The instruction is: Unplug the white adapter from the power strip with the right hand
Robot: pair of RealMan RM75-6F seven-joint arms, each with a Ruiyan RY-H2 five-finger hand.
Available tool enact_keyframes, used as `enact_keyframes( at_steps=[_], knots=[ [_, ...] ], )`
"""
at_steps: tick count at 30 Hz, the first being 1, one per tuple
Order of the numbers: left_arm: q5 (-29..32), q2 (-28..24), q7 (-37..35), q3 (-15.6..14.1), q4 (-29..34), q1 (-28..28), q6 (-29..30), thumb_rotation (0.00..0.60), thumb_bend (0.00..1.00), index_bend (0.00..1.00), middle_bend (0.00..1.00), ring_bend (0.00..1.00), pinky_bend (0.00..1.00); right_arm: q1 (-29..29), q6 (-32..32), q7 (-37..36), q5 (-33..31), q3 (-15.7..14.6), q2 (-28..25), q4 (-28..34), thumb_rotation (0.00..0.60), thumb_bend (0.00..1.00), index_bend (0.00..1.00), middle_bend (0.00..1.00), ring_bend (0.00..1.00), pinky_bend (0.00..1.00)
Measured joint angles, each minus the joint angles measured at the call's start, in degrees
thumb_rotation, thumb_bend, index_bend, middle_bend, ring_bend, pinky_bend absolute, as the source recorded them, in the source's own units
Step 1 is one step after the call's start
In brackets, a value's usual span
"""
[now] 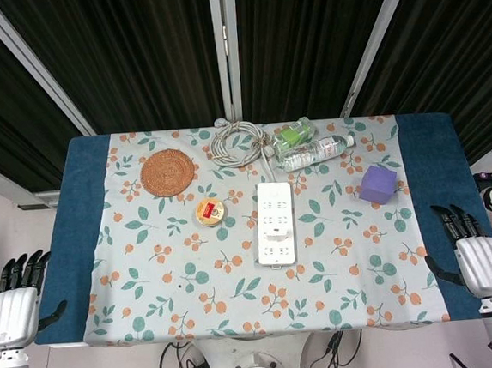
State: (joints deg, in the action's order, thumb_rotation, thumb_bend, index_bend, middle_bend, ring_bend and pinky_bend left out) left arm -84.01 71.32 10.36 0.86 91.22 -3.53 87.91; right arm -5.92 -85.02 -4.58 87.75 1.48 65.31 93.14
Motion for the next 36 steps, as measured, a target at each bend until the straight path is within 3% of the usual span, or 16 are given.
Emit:
enact_keyframes(
  at_steps=[11, 20, 27, 36],
  knots=[
    [-1.48, 0.04, 0.14, 0.03, -0.01, -0.39, -0.49, 0.600, 0.19, 0.08, 0.05, 0.00, 0.00, -0.24, 0.54, -0.55, 0.83, 0.17, -0.63, 0.62, 0.600, 0.23, 0.00, 0.09, 0.00, 0.12],
    [-10.97, -1.45, -0.24, -0.51, 1.26, -5.95, -4.03, 0.600, 0.20, 0.11, 0.08, 0.00, 0.00, -5.14, 5.91, -0.44, 2.90, 1.62, -4.95, 6.33, 0.600, 0.23, 0.00, 0.11, 0.00, 0.12],
    [-19.46, -0.62, -0.57, -0.10, 3.03, -16.02, -12.99, 0.600, 0.25, 0.15, 0.13, 0.01, 0.03, -13.31, 16.14, 1.28, 1.96, 4.82, -6.95, 11.21, 0.600, 0.23, 0.00, 0.12, 0.00, 0.12],
    [-21.08, 6.91, 1.15, 2.25, 2.64, -29.28, -29.32, 0.600, 0.26, 0.16, 0.13, 0.01, 0.09, -26.40, 32.23, 6.91, -7.17, 9.40, -2.51, 12.40, 0.600, 0.23, 0.00, 0.14, 0.00, 0.14]
  ],
)
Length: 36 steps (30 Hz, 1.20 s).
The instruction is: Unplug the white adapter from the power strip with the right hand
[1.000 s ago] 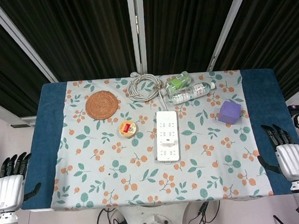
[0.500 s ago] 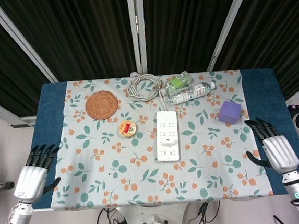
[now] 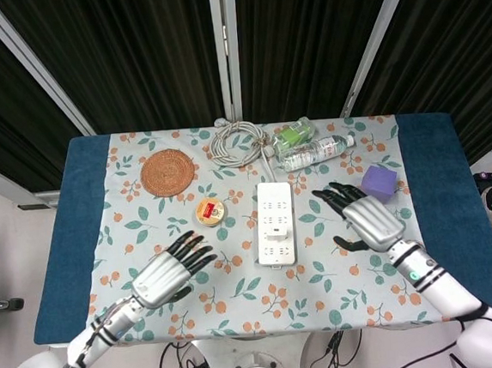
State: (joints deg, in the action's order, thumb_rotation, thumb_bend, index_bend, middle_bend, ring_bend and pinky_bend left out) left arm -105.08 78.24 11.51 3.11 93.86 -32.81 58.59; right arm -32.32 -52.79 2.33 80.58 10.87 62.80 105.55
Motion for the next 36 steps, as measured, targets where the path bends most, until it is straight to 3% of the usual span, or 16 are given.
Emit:
enact_keyframes(
  at_steps=[5, 10, 20, 36],
  knots=[
    [2.25, 6.07, 0.36, 1.56, -2.60, -5.95, -6.78, 0.600, 0.26, 0.16, 0.13, 0.01, 0.10, -6.39, 6.65, 4.40, -6.98, 1.28, 5.33, -2.38, 0.600, 0.23, 0.00, 0.16, 0.00, 0.14],
    [5.27, 10.84, 1.72, 2.32, -6.40, -9.41, -10.39, 0.600, 0.26, 0.15, 0.13, 0.01, 0.10, -10.33, 9.45, 8.51, -11.90, 1.45, 9.65, -5.72, 0.600, 0.23, 0.02, 0.17, 0.00, 0.15],
    [8.22, 17.04, 4.49, 2.13, -10.64, -12.48, -11.52, 0.600, 0.26, 0.15, 0.14, 0.05, 0.10, -15.12, 11.35, 13.23, -18.14, 0.21, 15.50, -11.53, 0.600, 0.23, 0.05, 0.18, 0.00, 0.16],
    [11.37, 22.70, -0.90, 0.40, -17.47, -14.62, -10.48, 0.600, 0.26, 0.14, 0.16, 0.09, 0.12, -19.18, 12.29, 15.89, -23.04, -1.86, 19.39, -15.31, 0.600, 0.23, 0.07, 0.19, 0.00, 0.16]
  ],
)
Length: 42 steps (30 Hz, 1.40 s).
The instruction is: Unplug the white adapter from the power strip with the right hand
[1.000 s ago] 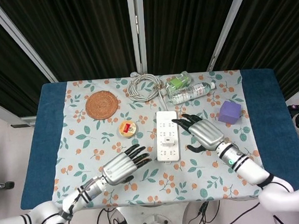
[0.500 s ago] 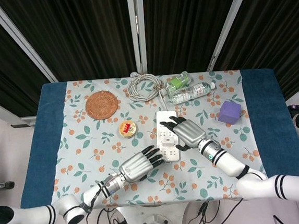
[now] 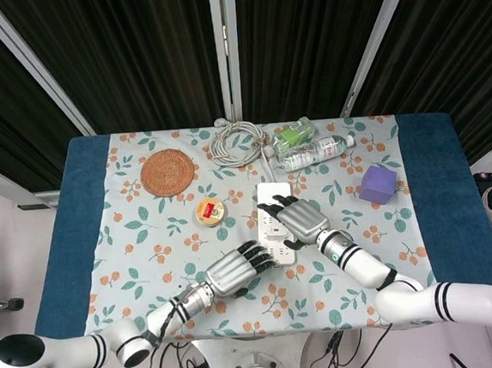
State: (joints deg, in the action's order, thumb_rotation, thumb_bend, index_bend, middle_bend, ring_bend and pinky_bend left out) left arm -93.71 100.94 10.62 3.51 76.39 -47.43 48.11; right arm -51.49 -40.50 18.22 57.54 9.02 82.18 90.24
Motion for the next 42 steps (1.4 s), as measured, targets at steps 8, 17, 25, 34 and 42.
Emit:
enact_keyframes(
  at_steps=[8, 17, 25, 34, 42],
  knots=[
    [-0.07, 1.39, -1.98, -1.09, -1.98, -0.86, 1.08, 0.600, 0.26, 0.13, 0.16, 0.11, 0.12, -1.44, 0.30, 0.43, -1.05, -0.62, 1.94, -1.99, 0.600, 0.25, 0.12, 0.22, 0.03, 0.18],
    [0.19, 1.60, -2.70, -1.80, -2.30, -1.45, 1.84, 0.600, 0.26, 0.13, 0.16, 0.11, 0.12, -3.81, 1.36, 1.61, -2.71, -1.16, 5.44, -6.27, 0.600, 0.27, 0.23, 0.28, 0.08, 0.22],
    [0.43, 1.85, -3.56, -2.24, -2.83, -1.83, 2.40, 0.600, 0.26, 0.13, 0.16, 0.11, 0.12, -4.70, 0.19, 2.76, -3.31, -1.72, 7.11, -7.90, 0.600, 0.29, 0.38, 0.38, 0.16, 0.27],
    [0.58, 2.15, -4.17, -2.55, -3.44, -2.34, 2.69, 0.600, 0.26, 0.13, 0.16, 0.11, 0.12, -4.18, -2.42, 4.03, -2.10, -2.56, 7.01, -7.35, 0.600, 0.31, 0.57, 0.51, 0.27, 0.33],
    [1.00, 2.61, -4.56, -2.61, -4.23, -2.79, 2.58, 0.600, 0.26, 0.13, 0.17, 0.11, 0.12, -3.44, -4.56, 4.71, -1.24, -2.67, 6.33, -5.48, 0.600, 0.33, 0.69, 0.64, 0.40, 0.41]
  ],
)
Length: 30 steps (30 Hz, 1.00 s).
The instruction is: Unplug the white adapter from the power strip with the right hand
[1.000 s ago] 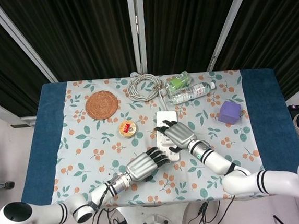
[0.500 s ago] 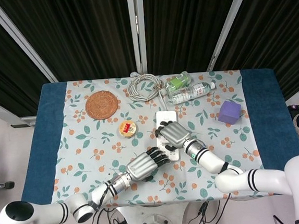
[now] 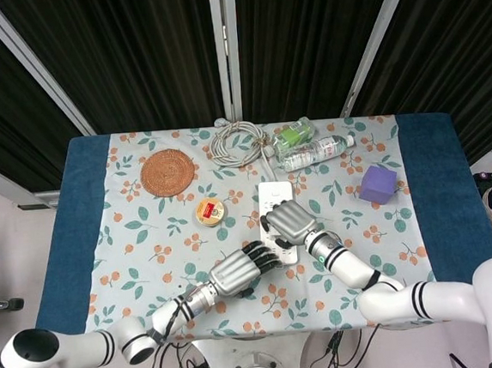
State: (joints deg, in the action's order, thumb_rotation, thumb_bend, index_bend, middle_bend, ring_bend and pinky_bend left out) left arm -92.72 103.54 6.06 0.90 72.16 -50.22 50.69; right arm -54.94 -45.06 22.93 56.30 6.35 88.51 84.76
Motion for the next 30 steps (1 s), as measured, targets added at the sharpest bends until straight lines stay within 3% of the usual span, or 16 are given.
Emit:
enact_keyframes(
  at_steps=[10, 19, 30],
  knots=[
    [0.91, 0.33, -0.26, 0.01, -0.92, -0.49, -0.65, 0.600, 0.26, 0.13, 0.17, 0.11, 0.12, 0.97, -0.50, -0.71, 0.74, -0.28, -1.06, 0.92, 0.600, 0.44, 0.82, 0.73, 0.51, 0.50],
    [1.51, 0.67, -0.46, -0.07, -1.59, -0.85, -1.10, 0.600, 0.26, 0.13, 0.17, 0.11, 0.12, 1.82, -0.98, -2.63, 1.42, 0.28, -2.21, 1.82, 0.600, 0.47, 0.84, 0.75, 0.53, 0.54],
    [2.13, 0.86, -0.23, -0.01, -2.00, -1.16, -1.43, 0.600, 0.26, 0.13, 0.16, 0.11, 0.12, 2.77, -1.31, -2.66, 1.74, -0.08, -4.17, 3.43, 0.600, 0.58, 0.88, 0.78, 0.56, 0.57]
  ],
)
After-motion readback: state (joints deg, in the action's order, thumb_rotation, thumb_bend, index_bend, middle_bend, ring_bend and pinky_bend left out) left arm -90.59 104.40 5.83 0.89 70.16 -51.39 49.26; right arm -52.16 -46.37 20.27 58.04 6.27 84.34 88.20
